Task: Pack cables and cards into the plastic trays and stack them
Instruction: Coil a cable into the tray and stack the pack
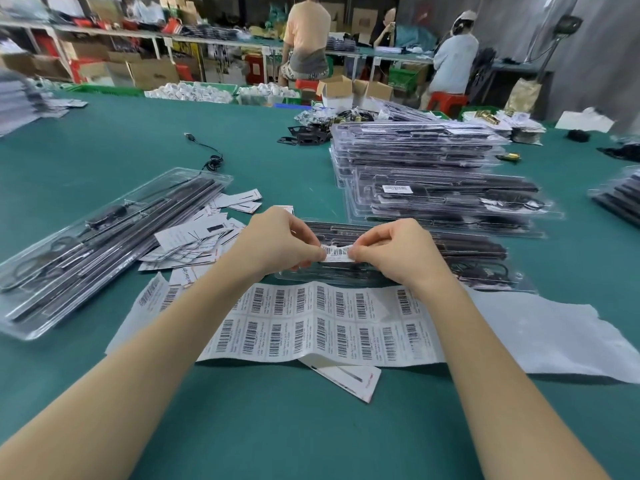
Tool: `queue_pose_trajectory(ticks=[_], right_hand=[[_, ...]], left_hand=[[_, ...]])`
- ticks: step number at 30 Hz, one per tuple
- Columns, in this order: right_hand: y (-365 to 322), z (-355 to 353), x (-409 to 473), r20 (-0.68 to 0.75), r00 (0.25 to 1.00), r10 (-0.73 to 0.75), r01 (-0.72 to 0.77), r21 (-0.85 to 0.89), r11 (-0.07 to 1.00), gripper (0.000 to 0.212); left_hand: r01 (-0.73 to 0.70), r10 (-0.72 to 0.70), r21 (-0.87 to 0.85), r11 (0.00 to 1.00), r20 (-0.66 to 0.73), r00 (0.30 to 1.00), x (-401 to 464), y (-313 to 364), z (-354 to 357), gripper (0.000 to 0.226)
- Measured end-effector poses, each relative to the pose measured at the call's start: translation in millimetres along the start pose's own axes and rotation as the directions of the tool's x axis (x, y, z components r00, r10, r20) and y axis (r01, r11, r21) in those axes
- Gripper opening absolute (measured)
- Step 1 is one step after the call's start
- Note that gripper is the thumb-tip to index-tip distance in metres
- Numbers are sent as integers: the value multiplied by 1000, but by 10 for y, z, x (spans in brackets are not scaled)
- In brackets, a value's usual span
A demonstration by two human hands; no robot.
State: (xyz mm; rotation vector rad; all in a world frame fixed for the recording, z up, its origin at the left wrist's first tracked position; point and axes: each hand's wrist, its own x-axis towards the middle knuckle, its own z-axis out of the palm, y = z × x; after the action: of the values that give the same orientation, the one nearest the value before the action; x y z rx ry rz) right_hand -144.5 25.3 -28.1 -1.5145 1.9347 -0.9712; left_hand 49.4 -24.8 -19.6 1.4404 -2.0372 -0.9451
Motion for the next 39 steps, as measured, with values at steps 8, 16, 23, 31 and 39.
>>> queue_pose_trajectory(ticks=[8,16,23,31,39], right_hand=[[-31,6,-29,7,999,-40,40,-32,999,9],[-35,8,-41,17,1000,-6,6,-25,1000,9],[-43,38,-39,-3,1000,-8,8,-51,999,10],[-46,92,-33,-31,998,-48,43,-150,988,14],[-15,146,-30,-90,996,-29,13,-180,984,11]], left_hand=[[-23,25,43,999,-41,999,-6,11,27,9],[-13,15,45,999,-45,999,-9,15,27,8],[-36,44,90,995,-82,996,-24,52,52,8],[-46,64,164,985,-109,992,-16,61,103,8],[-6,46,270,963,-143,989,81,-61,106,30]])
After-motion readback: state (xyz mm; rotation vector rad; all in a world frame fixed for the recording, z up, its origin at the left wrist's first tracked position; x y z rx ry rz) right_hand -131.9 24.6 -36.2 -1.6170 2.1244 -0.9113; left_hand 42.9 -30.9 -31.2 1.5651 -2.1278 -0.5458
